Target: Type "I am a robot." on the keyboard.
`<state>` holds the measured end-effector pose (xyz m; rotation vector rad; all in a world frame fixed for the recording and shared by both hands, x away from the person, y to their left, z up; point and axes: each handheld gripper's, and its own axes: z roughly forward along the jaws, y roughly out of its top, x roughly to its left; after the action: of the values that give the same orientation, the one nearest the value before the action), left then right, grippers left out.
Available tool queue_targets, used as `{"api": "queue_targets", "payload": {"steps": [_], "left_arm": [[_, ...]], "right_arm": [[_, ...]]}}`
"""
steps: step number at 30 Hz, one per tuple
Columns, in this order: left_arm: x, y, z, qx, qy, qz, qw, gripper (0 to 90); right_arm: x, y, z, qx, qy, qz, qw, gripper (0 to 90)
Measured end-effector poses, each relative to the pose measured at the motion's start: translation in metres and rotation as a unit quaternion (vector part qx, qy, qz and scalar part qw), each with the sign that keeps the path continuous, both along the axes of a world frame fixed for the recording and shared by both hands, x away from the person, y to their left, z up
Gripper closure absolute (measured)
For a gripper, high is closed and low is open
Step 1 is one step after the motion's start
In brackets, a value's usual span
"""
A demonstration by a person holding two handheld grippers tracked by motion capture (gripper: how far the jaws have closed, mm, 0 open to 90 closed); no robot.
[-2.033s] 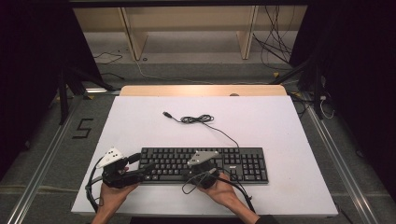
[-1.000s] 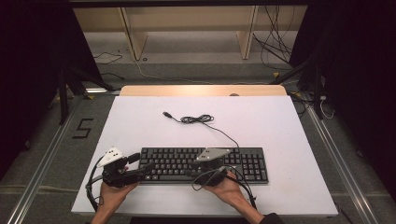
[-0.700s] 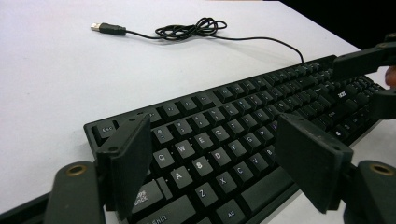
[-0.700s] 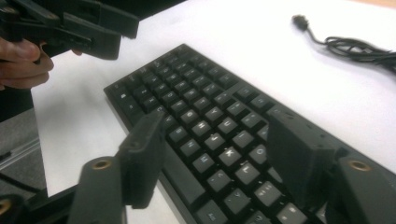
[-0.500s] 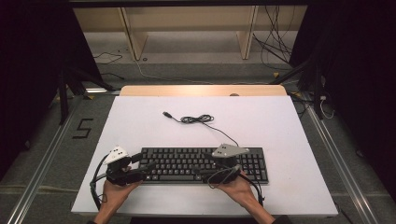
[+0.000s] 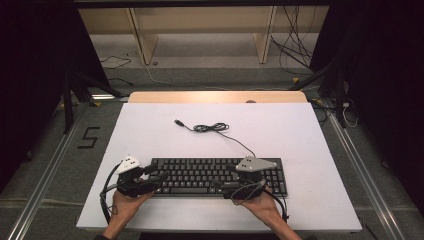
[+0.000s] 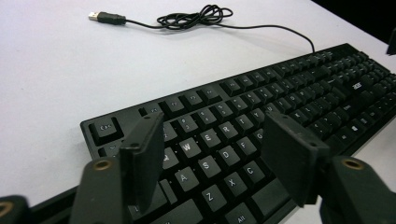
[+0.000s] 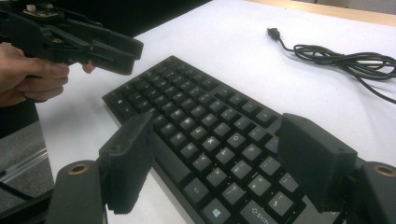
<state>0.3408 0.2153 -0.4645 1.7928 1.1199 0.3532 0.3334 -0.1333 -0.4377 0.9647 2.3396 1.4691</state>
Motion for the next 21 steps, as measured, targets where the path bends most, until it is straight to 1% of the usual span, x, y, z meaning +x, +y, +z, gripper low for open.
{"api": "queue_targets", "payload": {"steps": [6, 14, 17, 21], "left_arm": [[0.0028, 0.0, -0.0027, 0.009, 0.008, 0.002, 0.9999, 49.9], [0.0061, 0.002, -0.0061, 0.02, 0.022, 0.007, 0.9995, 65.3], [0.0071, 0.003, -0.0076, 0.026, 0.029, 0.007, 0.9992, 70.6], [0.0074, 0.0023, -0.0089, 0.033, 0.033, 0.004, 0.9989, 76.5]], "right_arm": [[-0.0029, -0.0025, 0.0, 0.001, 0.0, -0.002, 1.0, 27.8], [-0.0059, -0.0033, -0.0008, 0.001, 0.0, 0.0, 1.0, 27.4], [-0.0065, -0.0031, -0.001, -0.001, 0.001, 0.001, 1.0, 27.3], [-0.0068, -0.0026, -0.0011, -0.001, 0.002, 0.002, 1.0, 27.1]]}}
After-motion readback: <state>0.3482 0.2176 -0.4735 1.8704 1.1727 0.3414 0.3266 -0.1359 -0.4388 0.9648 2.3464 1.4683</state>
